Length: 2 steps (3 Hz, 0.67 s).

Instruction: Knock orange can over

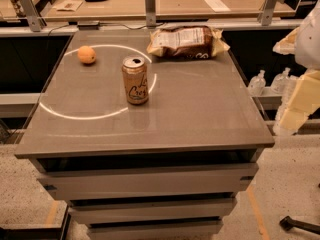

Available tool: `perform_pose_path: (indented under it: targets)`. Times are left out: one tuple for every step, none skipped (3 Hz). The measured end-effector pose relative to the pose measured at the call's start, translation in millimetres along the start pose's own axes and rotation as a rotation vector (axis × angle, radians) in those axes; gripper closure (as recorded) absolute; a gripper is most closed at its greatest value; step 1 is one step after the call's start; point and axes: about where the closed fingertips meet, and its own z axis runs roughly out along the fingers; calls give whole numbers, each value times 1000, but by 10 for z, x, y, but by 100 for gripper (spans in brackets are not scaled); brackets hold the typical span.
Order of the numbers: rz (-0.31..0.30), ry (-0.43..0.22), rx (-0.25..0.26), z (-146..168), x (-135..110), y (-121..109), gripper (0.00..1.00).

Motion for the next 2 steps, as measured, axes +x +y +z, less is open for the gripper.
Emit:
perform_pose_path:
  targets:
    - [0, 0, 0, 0, 0, 0, 0]
    - [6, -29, 9, -37, -37, -9, 0]
